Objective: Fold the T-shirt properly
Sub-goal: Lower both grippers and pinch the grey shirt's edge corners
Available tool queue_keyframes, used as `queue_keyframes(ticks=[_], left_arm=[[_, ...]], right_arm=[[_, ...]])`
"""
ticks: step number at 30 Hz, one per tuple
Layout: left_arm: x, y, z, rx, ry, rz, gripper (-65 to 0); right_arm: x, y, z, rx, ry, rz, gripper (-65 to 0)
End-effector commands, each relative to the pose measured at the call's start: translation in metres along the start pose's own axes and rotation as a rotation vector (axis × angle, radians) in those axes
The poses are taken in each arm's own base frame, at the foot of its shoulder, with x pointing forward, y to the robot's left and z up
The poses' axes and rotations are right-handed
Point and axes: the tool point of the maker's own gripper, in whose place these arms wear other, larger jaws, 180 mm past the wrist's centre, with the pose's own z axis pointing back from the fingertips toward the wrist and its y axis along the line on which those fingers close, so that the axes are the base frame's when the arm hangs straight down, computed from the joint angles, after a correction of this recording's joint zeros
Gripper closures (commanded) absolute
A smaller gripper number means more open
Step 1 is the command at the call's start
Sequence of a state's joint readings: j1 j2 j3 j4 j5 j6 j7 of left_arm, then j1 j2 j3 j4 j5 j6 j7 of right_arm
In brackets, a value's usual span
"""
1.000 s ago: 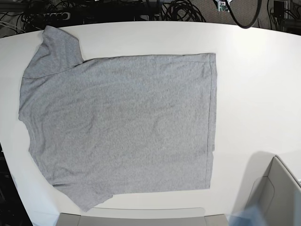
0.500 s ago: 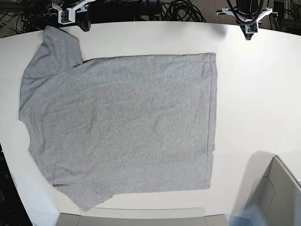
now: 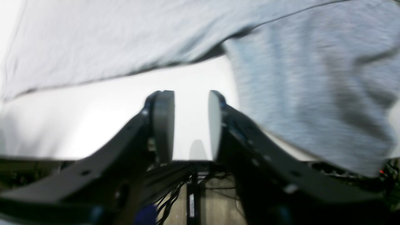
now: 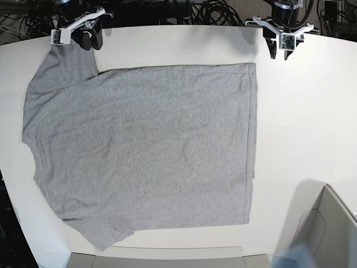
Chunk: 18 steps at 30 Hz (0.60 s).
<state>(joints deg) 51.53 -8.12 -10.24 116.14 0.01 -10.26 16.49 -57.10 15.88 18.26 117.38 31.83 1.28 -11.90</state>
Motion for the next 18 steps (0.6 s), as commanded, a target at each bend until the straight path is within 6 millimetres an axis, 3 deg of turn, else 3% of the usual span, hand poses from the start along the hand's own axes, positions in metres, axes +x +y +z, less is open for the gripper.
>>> queue_keyframes(ticks=[1,7,11,14,18], left_arm=[[0.008,-0.001,0.003,-0.009,-0.031,-0.006,-20.4],[0.018,-0.006,-0.003,-0.038,-0.061,-0.011,-20.2],[0.024,-0.006,-0.007,-0.035,-0.079,-0.007,-20.2],[0.025,-0.006,-0.008,-0.034,-0.083,-0.007,-20.2],[0.025,-0.006,-0.008,-0.036,-0.083,-0.007,-20.2]], right_arm=[[0.02,0.002,0.001,0.031,-0.066,0.004,-21.9],[0.07,-0.024,0.013,0.115,-0.144,-0.059,-24.0],[0.103,-0.065,0.031,0.022,-0.199,0.007,-24.0],[0.092,-0.106,0.033,-0.111,-0.098,0.073,-24.0],[0.053,-0.152,0.034,-0.228,0.048,0.028,-24.0]])
